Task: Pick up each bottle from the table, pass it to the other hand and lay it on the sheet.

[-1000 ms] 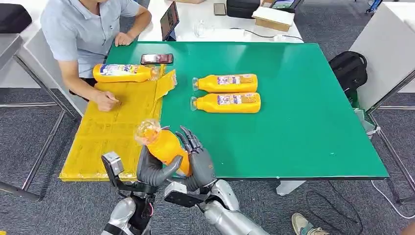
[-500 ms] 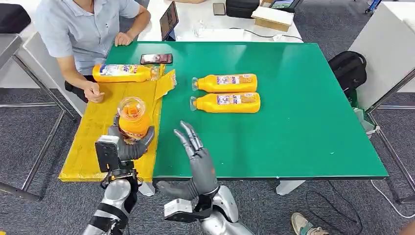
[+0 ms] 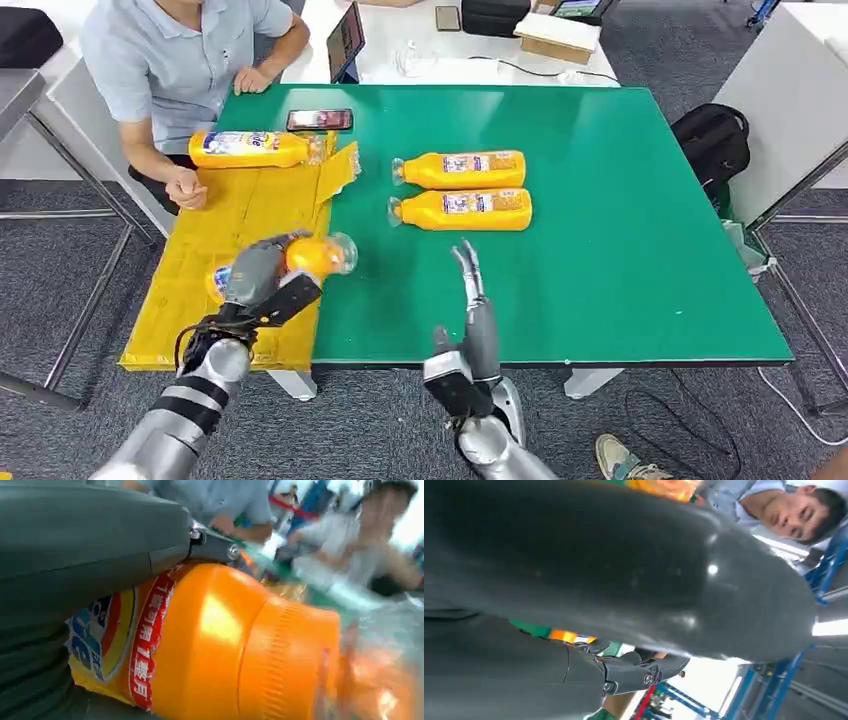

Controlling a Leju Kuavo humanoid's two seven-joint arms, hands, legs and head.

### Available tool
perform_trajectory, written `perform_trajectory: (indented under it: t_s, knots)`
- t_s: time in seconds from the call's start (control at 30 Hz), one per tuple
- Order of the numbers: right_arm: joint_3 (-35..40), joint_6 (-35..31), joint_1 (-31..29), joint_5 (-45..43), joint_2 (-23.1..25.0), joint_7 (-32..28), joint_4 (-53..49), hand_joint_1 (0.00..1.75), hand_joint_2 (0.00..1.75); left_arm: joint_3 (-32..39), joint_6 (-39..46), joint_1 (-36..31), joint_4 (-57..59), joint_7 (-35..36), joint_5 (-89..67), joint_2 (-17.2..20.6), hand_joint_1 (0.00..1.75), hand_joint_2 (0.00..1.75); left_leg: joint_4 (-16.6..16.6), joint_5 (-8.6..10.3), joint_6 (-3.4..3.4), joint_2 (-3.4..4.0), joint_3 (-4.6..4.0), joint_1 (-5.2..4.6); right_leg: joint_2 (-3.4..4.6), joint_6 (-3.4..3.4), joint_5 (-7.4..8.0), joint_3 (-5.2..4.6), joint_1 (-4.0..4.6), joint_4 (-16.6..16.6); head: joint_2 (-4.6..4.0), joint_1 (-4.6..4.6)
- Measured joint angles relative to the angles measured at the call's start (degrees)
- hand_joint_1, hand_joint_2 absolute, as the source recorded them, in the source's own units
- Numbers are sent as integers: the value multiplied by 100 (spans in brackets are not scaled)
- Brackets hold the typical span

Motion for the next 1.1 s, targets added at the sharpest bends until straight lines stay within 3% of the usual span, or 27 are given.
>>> perform_trajectory:
  t_s: [0.3,0.37,0.4,0.43,0.47,0.5,0.53,1.1]
  knots:
    - [57,11,-115,-120,-100,0,20,0,0,-389,-1200,-919,1158,-88,-105,122,175,175,0,2,-3,-4,16,0,-1,-1,-1,19,0,2,0,0]
    - [118,4,-155,-9,-114,0,46,0,0,-496,-1404,-1096,1378,-162,-142,135,145,175,0,3,-5,-5,26,0,-1,-1,-1,28,0,3,0,0]
    - [129,4,-169,80,-116,0,61,0,0,-541,-1461,-1170,1476,-192,-161,142,145,175,0,4,-5,-5,30,0,-1,-1,-1,32,0,4,0,-2]
    - [151,4,-185,176,-116,0,79,0,0,-603,-1494,-1244,1590,-223,-177,142,73,175,0,5,-7,-4,34,0,-1,-1,-1,35,1,4,0,0]
    - [164,4,-197,299,-116,0,103,0,0,-647,-1505,-1296,1676,-249,-188,140,45,175,0,7,-9,-4,35,0,-1,-1,-1,35,1,4,0,-2]
    - [177,4,-206,426,-114,0,129,0,0,-688,-1507,-1334,1752,-275,-188,136,45,175,0,7,-10,-4,36,0,-1,-1,0,36,1,5,0,0]
    - [195,4,-215,536,-114,0,160,0,0,-732,-1512,-1373,1820,-304,-188,124,3,175,0,8,-10,-4,37,0,-1,-2,0,37,1,5,0,0]
    - [284,0,-303,1464,11,0,564,0,0,-697,-1912,-1097,2189,-914,1149,-389,0,175,0,6,-10,-8,25,-1,-2,-1,-2,28,0,3,0,-2]
